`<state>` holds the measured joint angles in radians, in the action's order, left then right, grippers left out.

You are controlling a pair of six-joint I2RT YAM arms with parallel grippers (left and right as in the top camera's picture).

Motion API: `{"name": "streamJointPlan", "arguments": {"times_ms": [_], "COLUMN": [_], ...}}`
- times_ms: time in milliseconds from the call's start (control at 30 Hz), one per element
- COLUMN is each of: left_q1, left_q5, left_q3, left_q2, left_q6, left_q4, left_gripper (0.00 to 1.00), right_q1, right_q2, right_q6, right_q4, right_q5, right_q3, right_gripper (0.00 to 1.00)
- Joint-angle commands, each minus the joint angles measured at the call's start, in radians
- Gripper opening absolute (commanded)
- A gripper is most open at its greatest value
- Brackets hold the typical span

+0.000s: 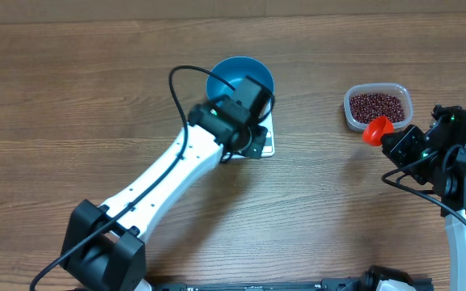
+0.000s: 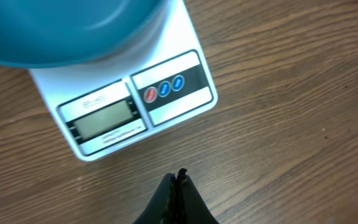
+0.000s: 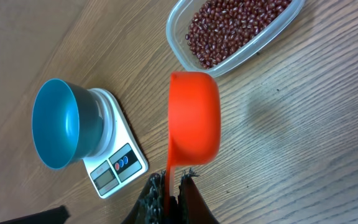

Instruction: Scoop item into bowl and weigh 150g on scale

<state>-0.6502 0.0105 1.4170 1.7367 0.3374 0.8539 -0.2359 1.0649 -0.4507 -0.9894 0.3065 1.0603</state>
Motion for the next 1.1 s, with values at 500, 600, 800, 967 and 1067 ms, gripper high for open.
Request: {"name": "streamJointPlan", "arguments": {"times_ms": [500,600,800,967,1067], "left_q1": [-0.02,-0.021,-0.027,-0.027,-0.027], "left_q5": [-0.1,-0.104,-0.127,-0.126,-0.127], "left_q3": [-0.243,-0.257,-0.287,-0.291,-0.291], "left_q2": [0.009,0.009,0.01,0.057,0.09], "left_q6": [0.007,0.006,0.006,-0.001,-0.014], "left_q4": [-0.371,-0.404,-0.473,-0.523,-0.534], "left_gripper": [0.04,0.04,0.04,0.04,0.04], "right_q1": [-0.005,-0.005,-0.005,-0.005,-0.005], "right_q2": [-0.008,-0.008,-0.008,-0.008,-0.008], "right_q6": [0.008,0.008,0.007,0.008,0.008], "right_q4": [-0.01,-0.015,-0.015,-0.019,-0.019], "right_q5": [-0.011,-0.018,-0.018,-0.018,-0.018], "right_q3": [0.026,0.026,0.026,0.026,0.026], "right_gripper": [0.04,0.04,0.04,0.04,0.04]}}
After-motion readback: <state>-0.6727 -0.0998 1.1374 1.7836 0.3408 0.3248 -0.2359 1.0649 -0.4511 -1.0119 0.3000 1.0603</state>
